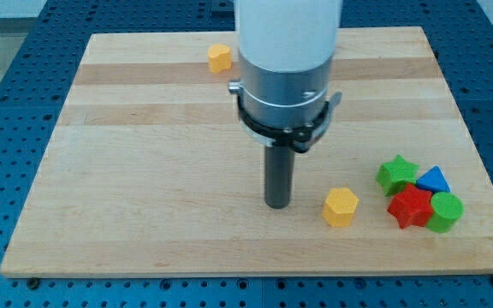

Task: Move the heart into the group of blocks at the bottom right of the board

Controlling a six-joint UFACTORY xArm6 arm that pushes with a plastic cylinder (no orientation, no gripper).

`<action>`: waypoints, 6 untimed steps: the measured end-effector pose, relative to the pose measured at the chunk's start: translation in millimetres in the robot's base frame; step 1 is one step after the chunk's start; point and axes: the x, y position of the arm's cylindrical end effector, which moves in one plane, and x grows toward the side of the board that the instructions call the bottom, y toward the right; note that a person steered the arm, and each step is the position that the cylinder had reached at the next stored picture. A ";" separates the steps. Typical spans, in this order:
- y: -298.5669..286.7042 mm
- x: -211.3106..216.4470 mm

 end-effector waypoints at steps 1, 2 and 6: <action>34.8 1.5; 65.0 1.7; -179.8 -58.4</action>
